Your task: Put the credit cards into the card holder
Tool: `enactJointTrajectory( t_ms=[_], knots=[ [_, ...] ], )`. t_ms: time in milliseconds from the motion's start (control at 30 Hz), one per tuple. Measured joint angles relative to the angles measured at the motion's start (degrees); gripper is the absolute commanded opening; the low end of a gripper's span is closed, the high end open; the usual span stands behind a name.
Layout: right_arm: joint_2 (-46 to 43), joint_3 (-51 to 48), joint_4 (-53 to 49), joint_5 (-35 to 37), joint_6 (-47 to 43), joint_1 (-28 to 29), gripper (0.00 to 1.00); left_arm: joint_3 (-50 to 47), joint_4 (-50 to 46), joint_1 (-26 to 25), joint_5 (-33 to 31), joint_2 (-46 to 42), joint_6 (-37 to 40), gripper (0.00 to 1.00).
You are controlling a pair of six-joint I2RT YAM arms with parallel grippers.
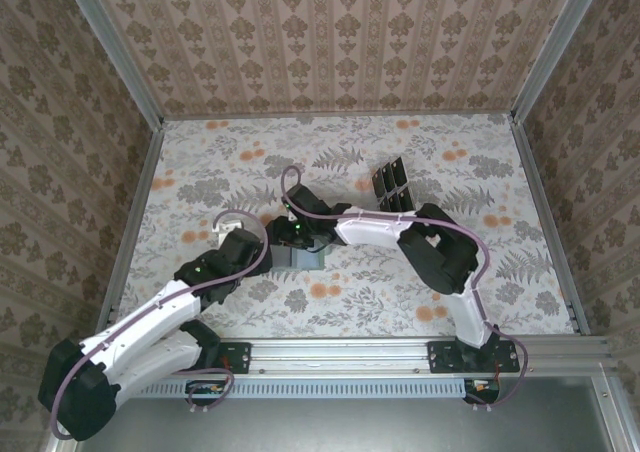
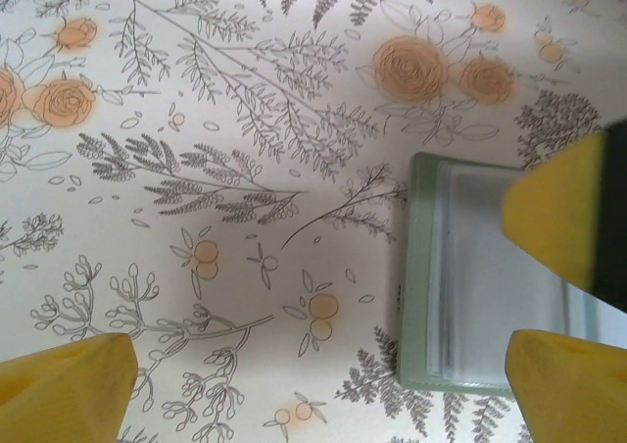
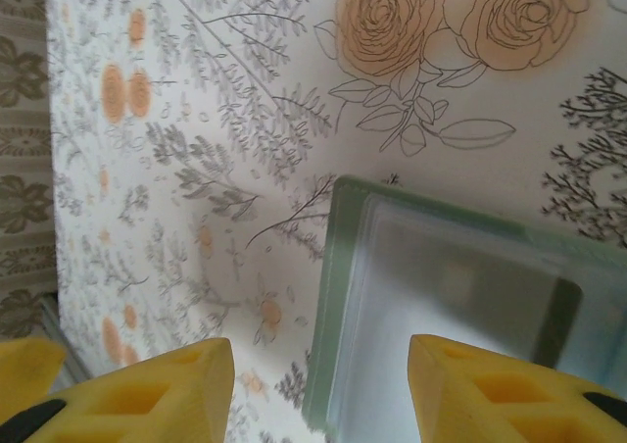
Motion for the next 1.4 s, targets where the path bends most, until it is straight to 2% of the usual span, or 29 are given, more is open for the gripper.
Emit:
enactJointTrajectory(
  t_ms=[133, 433, 567, 700, 833, 933, 1133, 1400],
  knots=[
    [3.37, 1.62, 0.22, -0.22, 0.0, 0.52, 0.52, -0.17, 1.07, 0.0, 0.46, 0.04, -0.39, 1.0],
    [2.73, 2.01, -0.72, 0.0, -2.56, 0.35, 0.52, -0.17, 1.68, 0.35, 1.49, 0.13, -0.42, 1.0],
    [-1.31, 0.96, -4.63, 0.44, -5.27, -1.18, 0.52, -0.17, 2.82, 0.9, 2.03, 1.57, -0.39, 1.0],
    [-9.9, 0.33, -10.14, 2.21, -9.18, -3.87, 0.51, 0.0, 3.28, 2.14, 3.5, 4.61, -0.07, 1.0],
    [-18.73, 0.37, -17.73, 8.0, -15.32, -7.8, 0.48, 2.08, 3.54, 4.63, 5.88, 9.14, 1.77, 1.0],
    [-21.66, 0.42, -24.65, 13.94, -20.26, -11.19, 0.42, 4.26, 3.76, 6.45, 7.48, 12.17, 3.45, 1.0],
    [-20.94, 0.39, -37.51, 25.75, -27.36, -15.91, 0.3, 5.99, 4.87, 8.31, 9.31, 14.21, 6.47, 1.0],
    [-16.65, 0.39, -44.52, 35.6, -31.43, -16.02, 0.27, 5.95, 6.95, 9.16, 9.44, 13.27, 8.35, 1.0]
  ],
)
